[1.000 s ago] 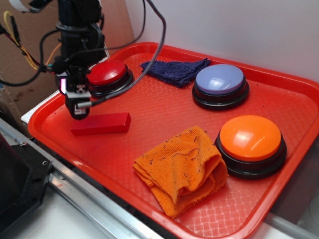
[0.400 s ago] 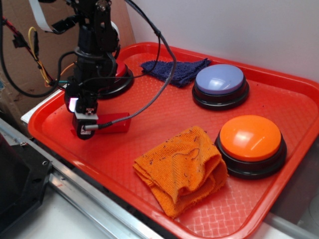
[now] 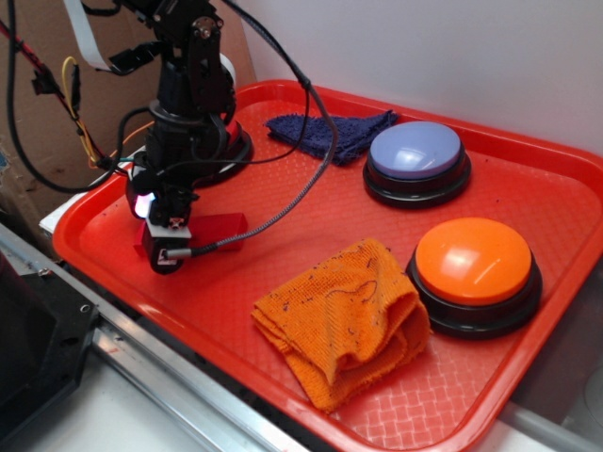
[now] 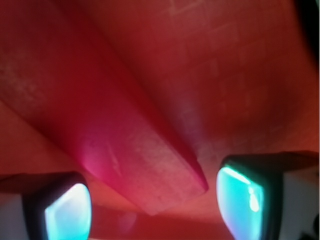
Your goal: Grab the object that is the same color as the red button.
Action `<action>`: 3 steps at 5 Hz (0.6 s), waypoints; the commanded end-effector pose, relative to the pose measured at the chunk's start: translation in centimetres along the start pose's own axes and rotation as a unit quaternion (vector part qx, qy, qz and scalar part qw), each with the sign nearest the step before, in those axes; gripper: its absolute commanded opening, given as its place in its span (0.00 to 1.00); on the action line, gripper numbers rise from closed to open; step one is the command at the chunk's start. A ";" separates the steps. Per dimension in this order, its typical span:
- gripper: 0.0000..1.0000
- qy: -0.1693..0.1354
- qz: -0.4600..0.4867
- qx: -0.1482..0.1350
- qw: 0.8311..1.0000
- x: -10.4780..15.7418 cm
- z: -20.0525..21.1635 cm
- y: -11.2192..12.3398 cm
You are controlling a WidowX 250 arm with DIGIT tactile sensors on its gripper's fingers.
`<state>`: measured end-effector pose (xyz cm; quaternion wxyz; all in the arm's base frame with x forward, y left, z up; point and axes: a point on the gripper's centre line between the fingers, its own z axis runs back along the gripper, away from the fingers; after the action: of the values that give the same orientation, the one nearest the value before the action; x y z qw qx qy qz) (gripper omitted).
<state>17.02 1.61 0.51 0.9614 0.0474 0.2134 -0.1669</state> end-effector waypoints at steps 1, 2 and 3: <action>0.67 0.016 0.030 0.023 0.999 0.1 -1.1 0.2; 0.00 0.025 0.034 0.036 0.998 0.1 -1.5 0.0; 0.00 0.021 0.036 0.031 0.999 0.0 -1.2 -0.1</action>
<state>16.72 1.86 -0.54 0.9557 0.0855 0.2400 -0.1475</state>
